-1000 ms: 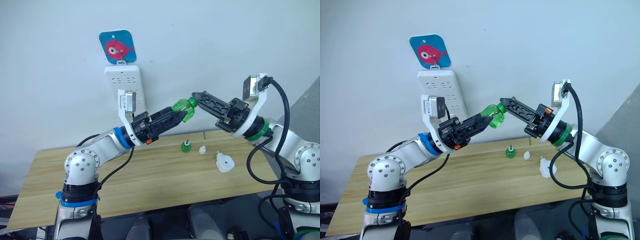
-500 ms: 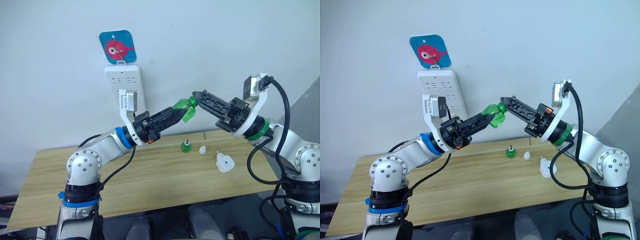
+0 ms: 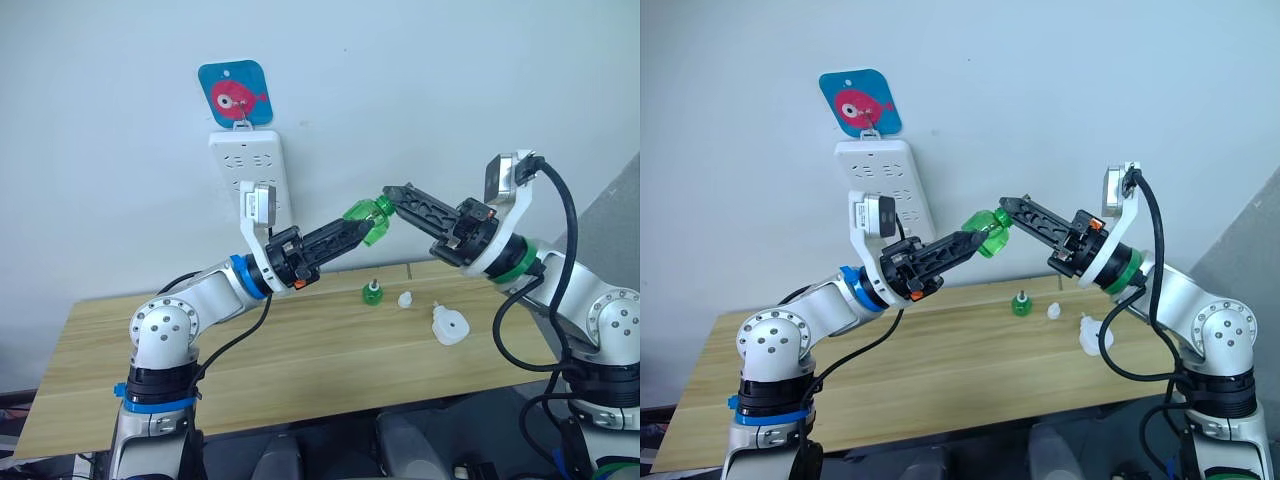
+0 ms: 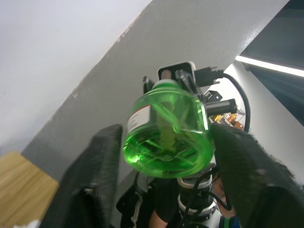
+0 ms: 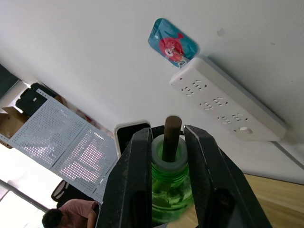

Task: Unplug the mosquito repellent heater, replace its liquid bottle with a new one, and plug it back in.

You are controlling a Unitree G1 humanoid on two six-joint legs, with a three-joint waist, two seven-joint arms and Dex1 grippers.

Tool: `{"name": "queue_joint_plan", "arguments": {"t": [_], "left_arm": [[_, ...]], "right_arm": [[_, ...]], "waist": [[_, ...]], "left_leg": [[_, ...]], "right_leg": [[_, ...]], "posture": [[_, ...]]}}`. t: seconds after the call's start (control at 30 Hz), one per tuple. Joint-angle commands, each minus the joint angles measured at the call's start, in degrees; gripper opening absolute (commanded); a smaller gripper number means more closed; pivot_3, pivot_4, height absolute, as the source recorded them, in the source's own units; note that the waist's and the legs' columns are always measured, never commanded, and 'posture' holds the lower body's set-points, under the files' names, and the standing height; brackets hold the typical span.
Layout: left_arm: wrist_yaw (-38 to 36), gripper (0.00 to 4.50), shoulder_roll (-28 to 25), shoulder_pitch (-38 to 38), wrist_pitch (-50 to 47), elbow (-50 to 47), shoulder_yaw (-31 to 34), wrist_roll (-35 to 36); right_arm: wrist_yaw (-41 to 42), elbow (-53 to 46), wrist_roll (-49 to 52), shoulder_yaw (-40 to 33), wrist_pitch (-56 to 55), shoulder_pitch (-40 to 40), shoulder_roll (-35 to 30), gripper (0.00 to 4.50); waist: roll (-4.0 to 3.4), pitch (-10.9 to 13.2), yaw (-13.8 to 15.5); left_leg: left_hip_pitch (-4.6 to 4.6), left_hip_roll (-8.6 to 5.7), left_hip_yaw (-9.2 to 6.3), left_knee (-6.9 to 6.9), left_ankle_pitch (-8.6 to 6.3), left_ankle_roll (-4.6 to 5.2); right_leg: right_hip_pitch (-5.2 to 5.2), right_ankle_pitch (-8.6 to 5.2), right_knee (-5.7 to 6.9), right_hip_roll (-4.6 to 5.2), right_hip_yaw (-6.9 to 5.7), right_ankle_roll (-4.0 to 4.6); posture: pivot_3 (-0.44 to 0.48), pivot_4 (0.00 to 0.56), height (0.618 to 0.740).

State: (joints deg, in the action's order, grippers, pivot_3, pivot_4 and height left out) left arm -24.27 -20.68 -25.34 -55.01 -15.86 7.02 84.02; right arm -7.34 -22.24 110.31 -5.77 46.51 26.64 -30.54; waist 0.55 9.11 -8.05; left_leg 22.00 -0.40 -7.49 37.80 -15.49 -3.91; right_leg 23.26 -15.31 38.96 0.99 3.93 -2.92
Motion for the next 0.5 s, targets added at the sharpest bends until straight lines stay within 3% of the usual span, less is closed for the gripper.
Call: {"name": "queue_joint_plan", "arguments": {"t": [0.03, 0.5], "left_arm": [[-0.18, 4.37, -0.22, -0.6, 0.44, -2.02, 0.12, 0.19], [3.08, 4.4, 3.4, -0.5, 2.92, -3.39, -0.62, -0.53]], "right_arm": [[0.86, -2.07, 0.97, -0.78, -1.26, 0.48, -0.1, 0.67], [0.88, -2.04, 0.99, -0.48, -1.86, 0.48, -0.09, 0.67]], "waist": [[0.0, 0.0, 0.01], [0.0, 0.0, 0.06]], "left_leg": [[0.0, 0.0, 0.0, 0.0, 0.0, 0.0], [0.0, 0.0, 0.02, -0.01, 0.0, 0.0]], "right_leg": [[0.0, 0.0, 0.0, 0.0, 0.0, 0.0], [0.0, -0.01, -0.01, 0.0, 0.02, -0.02]], "posture": [[-0.178, 0.107, 0.74], [-0.178, 0.107, 0.74]]}}
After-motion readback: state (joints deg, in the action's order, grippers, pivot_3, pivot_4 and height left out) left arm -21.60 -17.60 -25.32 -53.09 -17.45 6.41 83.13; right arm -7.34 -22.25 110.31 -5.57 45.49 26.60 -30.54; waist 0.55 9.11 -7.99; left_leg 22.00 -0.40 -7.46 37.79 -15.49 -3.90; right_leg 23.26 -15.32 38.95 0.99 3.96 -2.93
